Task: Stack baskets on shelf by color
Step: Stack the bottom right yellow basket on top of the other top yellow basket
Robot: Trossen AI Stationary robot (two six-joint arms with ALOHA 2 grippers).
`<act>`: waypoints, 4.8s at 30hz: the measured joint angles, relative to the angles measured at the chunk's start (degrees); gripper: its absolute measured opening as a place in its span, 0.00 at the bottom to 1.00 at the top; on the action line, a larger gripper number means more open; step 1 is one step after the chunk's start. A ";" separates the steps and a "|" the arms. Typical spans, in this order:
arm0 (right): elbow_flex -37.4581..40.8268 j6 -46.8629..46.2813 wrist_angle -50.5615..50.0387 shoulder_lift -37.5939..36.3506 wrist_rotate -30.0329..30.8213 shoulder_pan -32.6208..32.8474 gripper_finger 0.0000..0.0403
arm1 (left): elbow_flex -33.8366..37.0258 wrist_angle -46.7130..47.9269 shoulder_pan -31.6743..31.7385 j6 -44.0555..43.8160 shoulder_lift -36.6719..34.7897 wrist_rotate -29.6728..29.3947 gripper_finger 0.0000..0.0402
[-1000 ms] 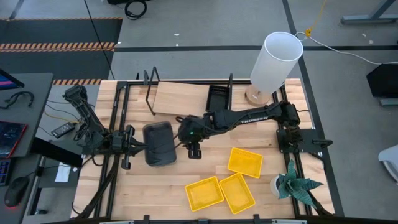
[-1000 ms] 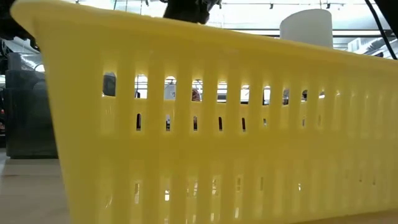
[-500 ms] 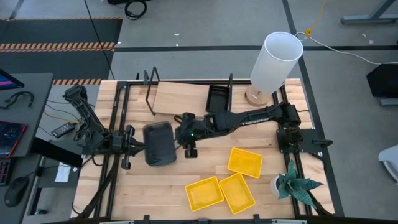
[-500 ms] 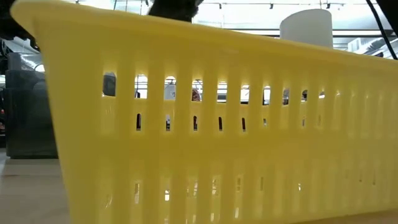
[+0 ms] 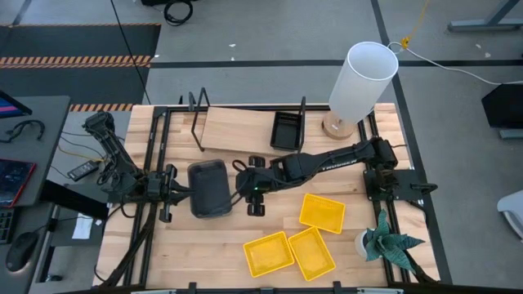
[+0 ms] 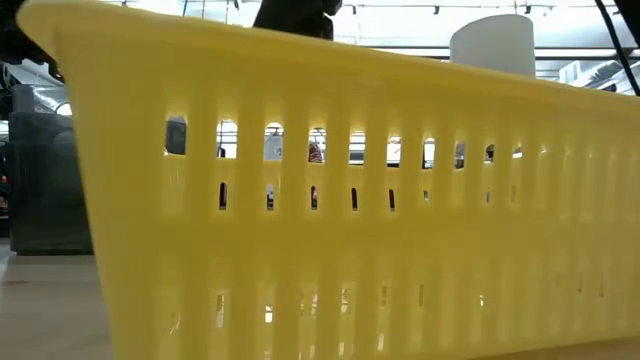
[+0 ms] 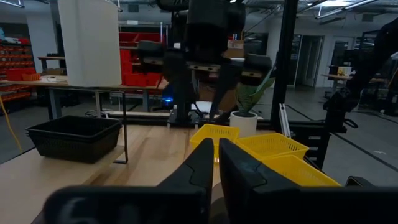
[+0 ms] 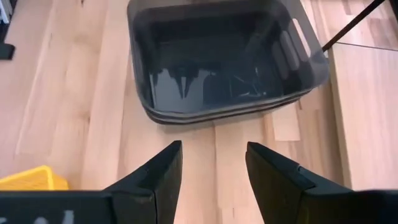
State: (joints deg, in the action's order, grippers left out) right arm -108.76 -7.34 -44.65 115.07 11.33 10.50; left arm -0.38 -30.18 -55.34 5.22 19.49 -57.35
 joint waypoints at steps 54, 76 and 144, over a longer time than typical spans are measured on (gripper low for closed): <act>6.68 4.45 19.87 0.31 -11.94 5.07 0.45 | 0.00 -0.03 0.00 0.00 -0.02 -0.01 0.09; 6.57 3.12 2.18 -10.78 7.89 9.64 0.45 | 0.00 -0.02 0.00 -0.01 -0.01 -0.02 0.09; 98.31 -4.46 61.60 -91.49 -3.60 -6.42 0.37 | -10.59 23.32 11.52 -34.76 5.21 11.11 0.01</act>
State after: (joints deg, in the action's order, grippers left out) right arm -10.45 -11.80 16.95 23.57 7.73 4.08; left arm -10.96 -6.87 -43.81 -29.54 24.69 -46.24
